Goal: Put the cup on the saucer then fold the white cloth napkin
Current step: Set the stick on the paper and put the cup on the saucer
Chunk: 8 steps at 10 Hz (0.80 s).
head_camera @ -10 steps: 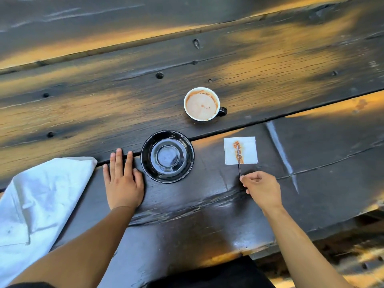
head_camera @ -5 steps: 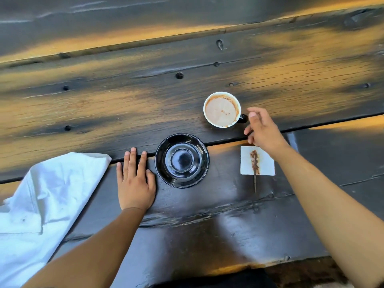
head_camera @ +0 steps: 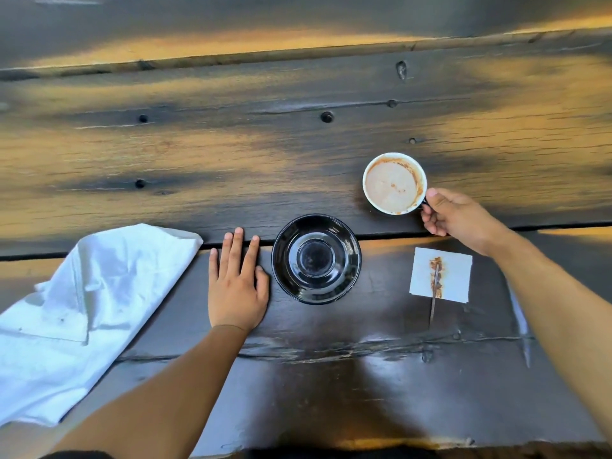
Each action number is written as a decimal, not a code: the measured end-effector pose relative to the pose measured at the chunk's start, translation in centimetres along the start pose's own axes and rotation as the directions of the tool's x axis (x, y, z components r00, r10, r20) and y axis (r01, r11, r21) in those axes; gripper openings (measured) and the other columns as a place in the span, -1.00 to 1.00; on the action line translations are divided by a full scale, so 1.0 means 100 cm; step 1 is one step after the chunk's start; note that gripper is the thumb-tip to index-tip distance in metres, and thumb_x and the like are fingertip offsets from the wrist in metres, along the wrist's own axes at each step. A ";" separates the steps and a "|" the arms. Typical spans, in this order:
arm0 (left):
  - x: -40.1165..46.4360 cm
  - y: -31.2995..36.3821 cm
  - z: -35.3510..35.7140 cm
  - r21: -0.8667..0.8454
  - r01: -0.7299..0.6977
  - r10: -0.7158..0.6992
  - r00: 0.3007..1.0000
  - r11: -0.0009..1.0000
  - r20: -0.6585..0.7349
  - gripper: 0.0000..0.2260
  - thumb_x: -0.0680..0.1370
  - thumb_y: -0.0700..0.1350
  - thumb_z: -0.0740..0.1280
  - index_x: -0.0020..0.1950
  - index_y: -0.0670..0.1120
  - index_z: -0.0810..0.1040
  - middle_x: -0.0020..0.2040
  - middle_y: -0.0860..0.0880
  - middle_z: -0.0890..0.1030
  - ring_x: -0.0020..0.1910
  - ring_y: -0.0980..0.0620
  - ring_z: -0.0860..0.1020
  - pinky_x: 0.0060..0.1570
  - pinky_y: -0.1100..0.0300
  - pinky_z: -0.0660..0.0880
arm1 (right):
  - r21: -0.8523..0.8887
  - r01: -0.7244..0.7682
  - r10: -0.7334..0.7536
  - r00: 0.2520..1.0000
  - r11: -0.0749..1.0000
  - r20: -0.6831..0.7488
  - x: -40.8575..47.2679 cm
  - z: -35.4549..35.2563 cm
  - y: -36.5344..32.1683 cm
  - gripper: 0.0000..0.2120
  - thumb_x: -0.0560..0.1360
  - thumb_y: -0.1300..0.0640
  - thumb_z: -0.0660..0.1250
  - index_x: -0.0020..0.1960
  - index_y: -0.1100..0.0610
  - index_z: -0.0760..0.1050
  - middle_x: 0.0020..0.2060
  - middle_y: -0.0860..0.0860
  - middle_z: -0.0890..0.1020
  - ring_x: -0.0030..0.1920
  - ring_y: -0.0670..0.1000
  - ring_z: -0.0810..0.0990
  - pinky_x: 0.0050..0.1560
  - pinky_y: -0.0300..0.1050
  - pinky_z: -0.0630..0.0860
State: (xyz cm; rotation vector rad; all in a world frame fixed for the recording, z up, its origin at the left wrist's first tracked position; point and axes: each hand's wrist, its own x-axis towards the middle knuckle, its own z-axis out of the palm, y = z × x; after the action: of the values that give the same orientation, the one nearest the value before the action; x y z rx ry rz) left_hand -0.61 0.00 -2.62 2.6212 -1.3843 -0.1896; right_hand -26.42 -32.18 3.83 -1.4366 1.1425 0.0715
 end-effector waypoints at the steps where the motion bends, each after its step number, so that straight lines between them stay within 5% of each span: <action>1: 0.000 0.000 0.000 0.003 0.000 0.000 1.000 1.000 0.004 -0.49 0.60 -0.05 0.10 0.57 -0.07 0.32 0.61 -0.14 0.23 0.61 -0.13 0.15 0.56 -0.20 0.09 | 0.010 0.023 -0.022 1.000 1.000 -0.010 -0.001 0.001 0.001 -0.62 0.69 -0.10 0.07 -0.19 0.08 0.39 -0.31 0.01 0.51 -0.35 -0.04 0.41 -0.30 -0.13 0.31; 3: 0.000 0.000 -0.001 0.003 0.004 -0.004 1.000 1.000 0.011 -0.49 0.60 -0.05 0.10 0.57 -0.07 0.32 0.62 -0.13 0.22 0.62 -0.13 0.14 0.57 -0.19 0.07 | 0.022 0.049 -0.049 0.999 0.999 -0.003 -0.005 0.004 0.001 -0.60 0.57 -0.25 0.14 -0.23 0.04 0.39 -0.33 0.00 0.51 -0.34 -0.02 0.40 -0.27 -0.14 0.31; 5: 0.000 0.000 0.000 0.003 0.009 -0.009 1.000 1.000 0.018 -0.49 0.60 -0.05 0.11 0.57 -0.06 0.31 0.62 -0.12 0.21 0.62 -0.12 0.14 0.57 -0.19 0.07 | 0.010 0.067 -0.067 0.998 0.998 -0.001 -0.014 0.008 -0.002 -0.64 0.71 -0.04 0.06 -0.18 0.13 0.34 -0.30 0.05 0.48 -0.33 -0.03 0.38 -0.25 -0.18 0.34; 8: 0.000 0.000 -0.001 0.000 0.013 -0.013 1.000 1.000 0.022 -0.49 0.61 -0.03 0.08 0.57 -0.06 0.32 0.62 -0.12 0.21 0.62 -0.11 0.14 0.57 -0.19 0.07 | 0.008 0.141 -0.142 0.988 0.990 0.066 -0.038 0.031 -0.018 -0.62 0.70 0.00 0.07 -0.23 0.14 0.34 -0.31 0.05 0.48 -0.37 -0.07 0.39 -0.29 -0.36 0.37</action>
State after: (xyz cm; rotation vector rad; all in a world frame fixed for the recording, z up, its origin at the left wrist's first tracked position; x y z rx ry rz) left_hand -0.63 0.00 -2.52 2.6364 -1.3751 -0.2210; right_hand -25.44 -27.98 6.78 -1.4980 0.9835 0.0174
